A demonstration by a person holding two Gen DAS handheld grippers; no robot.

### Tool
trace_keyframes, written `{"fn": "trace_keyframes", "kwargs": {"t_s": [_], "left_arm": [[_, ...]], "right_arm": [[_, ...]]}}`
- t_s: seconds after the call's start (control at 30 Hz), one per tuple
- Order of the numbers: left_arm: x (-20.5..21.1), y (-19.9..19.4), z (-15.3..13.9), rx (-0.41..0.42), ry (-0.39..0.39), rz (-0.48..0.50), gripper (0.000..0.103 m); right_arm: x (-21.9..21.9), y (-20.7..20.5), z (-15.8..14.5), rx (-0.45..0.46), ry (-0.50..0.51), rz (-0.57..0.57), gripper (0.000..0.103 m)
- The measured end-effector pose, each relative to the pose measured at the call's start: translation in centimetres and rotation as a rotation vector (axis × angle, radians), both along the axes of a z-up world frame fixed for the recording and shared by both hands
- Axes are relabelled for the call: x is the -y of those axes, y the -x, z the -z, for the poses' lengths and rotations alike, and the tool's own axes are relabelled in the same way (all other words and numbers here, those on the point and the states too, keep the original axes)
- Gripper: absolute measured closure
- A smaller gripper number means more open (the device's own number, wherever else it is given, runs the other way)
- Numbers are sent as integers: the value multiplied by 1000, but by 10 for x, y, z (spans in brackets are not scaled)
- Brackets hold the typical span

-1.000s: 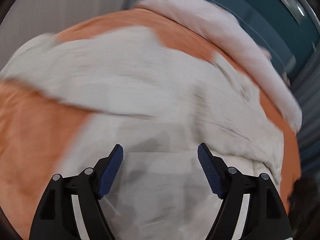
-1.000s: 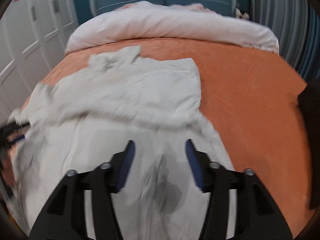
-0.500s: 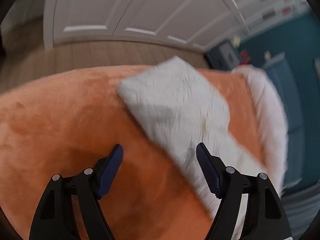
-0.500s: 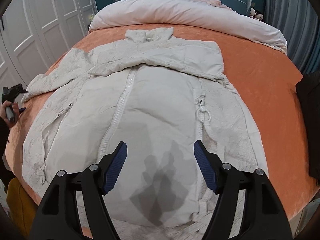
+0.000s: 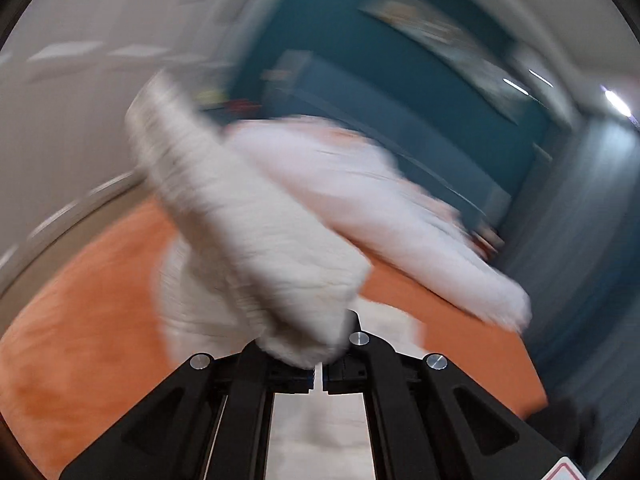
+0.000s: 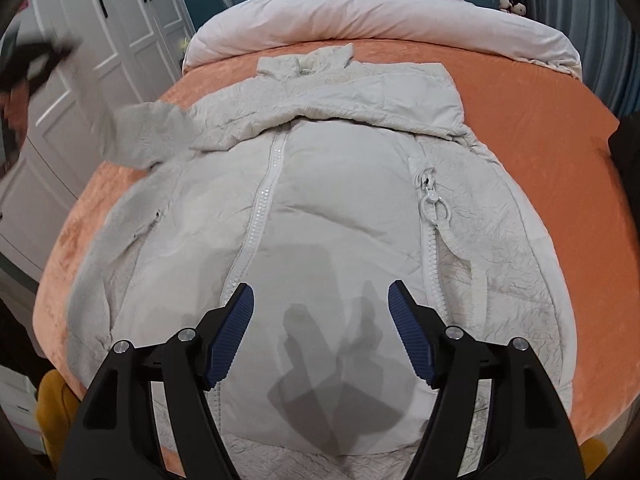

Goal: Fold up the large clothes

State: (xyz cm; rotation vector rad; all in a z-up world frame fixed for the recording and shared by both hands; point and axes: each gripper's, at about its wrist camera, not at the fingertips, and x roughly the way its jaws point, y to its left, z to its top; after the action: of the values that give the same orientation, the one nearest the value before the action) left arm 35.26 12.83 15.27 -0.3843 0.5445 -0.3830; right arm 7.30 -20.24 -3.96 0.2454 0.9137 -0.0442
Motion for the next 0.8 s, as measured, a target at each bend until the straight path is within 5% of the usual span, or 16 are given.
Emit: {"fn": "trace_keyframes", "kwargs": {"t_s": [0.1, 0.13, 0.2, 0.3, 0.5, 0.63, 0.8], "left_arm": [[125, 17, 12, -51, -47, 210, 91], [165, 23, 32, -95, -71, 270, 69], [216, 38, 73, -177, -122, 323, 46], [261, 65, 144, -305, -226, 323, 47], [199, 84, 181, -388, -114, 224, 42], [143, 57, 181, -387, -159, 68, 42], [58, 17, 197, -480, -49, -92, 42]], "right_arm": [[10, 6, 0, 9, 6, 15, 35], [14, 8, 0, 9, 9, 23, 35], [28, 13, 2, 5, 7, 50, 34], [56, 21, 3, 2, 2, 102, 32], [100, 16, 7, 17, -19, 157, 28], [115, -24, 0, 68, -136, 148, 23], [127, -93, -10, 120, -323, 158, 15]]}}
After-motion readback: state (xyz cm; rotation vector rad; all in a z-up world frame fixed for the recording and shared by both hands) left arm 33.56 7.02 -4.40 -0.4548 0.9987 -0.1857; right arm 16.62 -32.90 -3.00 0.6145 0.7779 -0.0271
